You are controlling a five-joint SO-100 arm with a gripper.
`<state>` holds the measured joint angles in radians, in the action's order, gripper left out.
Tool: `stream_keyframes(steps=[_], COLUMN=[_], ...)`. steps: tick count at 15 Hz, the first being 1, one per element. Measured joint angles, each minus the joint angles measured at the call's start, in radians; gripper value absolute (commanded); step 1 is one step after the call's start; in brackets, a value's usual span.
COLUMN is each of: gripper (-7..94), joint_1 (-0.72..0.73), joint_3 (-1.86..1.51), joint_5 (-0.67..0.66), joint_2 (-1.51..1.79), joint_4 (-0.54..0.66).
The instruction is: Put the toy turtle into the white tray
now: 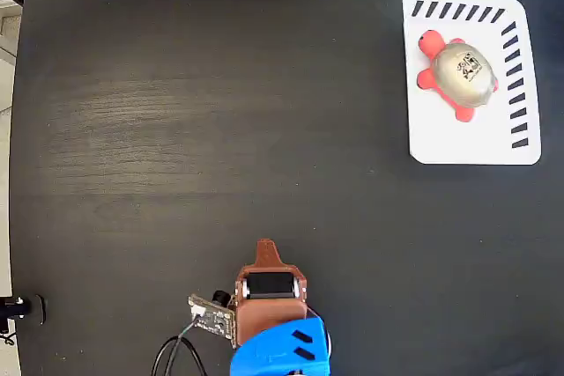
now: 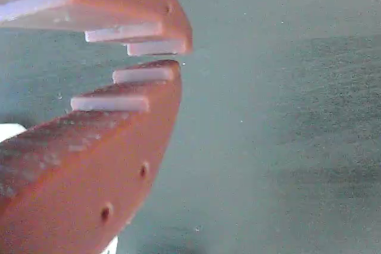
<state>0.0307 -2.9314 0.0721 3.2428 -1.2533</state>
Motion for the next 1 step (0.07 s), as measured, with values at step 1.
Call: stream_keyframes(steps=[1], gripper=[-3], joint_1=[0.000], joint_3=[0.000], joint_5=[0.000], joint_2=[0.000], joint_4=[0.000])
